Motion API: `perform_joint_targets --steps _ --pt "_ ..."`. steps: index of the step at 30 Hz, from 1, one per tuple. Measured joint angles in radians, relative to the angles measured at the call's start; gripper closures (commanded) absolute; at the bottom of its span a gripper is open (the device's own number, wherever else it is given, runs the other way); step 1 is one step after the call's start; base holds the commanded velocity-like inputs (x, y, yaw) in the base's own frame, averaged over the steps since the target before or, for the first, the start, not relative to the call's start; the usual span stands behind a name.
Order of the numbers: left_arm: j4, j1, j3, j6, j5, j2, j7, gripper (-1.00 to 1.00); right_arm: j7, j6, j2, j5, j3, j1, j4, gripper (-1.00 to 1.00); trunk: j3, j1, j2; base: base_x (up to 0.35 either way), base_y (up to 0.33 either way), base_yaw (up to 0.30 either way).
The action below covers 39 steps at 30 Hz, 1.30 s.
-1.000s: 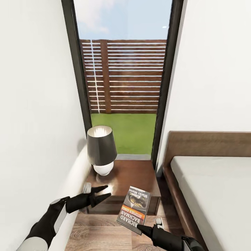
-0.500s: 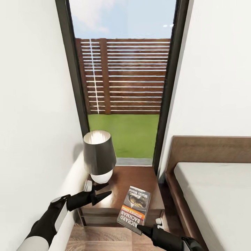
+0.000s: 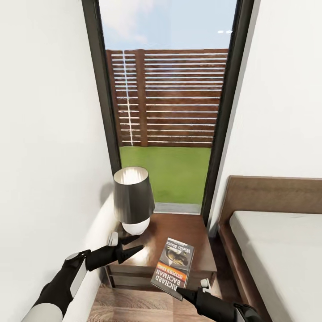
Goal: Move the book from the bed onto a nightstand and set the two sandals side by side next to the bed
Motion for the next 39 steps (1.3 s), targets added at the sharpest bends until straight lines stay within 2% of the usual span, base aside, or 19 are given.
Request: perform_joint_targets --steps 7,11,14,26,39 --pt "0.0 0.0 0.0 0.0 0.0 0.0 0.0 -1.0 0.0 0.0 -0.001 0.001 -0.001 0.0 -0.004 1.0 0.0 0.0 0.0 0.136 -0.118 0.018" --pt "0.001 0.0 0.0 0.0 0.0 0.0 0.001 -1.0 0.002 0.0 -0.031 0.0 -0.003 0.0 -0.003 1.0 0.0 0.0 0.0 0.183 -0.163 0.001" --pt "0.002 0.0 0.0 0.0 0.0 0.0 0.002 -1.0 0.003 0.001 -0.043 -0.002 -0.002 0.0 -0.004 1.0 0.0 0.0 0.0 0.048 -0.044 0.0" --pt "0.003 0.0 0.0 -0.001 0.0 0.0 0.003 -1.0 0.003 0.001 -0.046 -0.002 -0.002 0.0 -0.004 1.0 0.0 0.0 0.0 0.226 -0.08 0.0" --pt "0.003 0.0 0.0 -0.001 0.0 0.0 0.003 -1.0 0.003 0.001 -0.046 -0.002 -0.002 0.0 -0.004 1.0 0.0 0.0 0.0 0.132 -0.039 0.0"
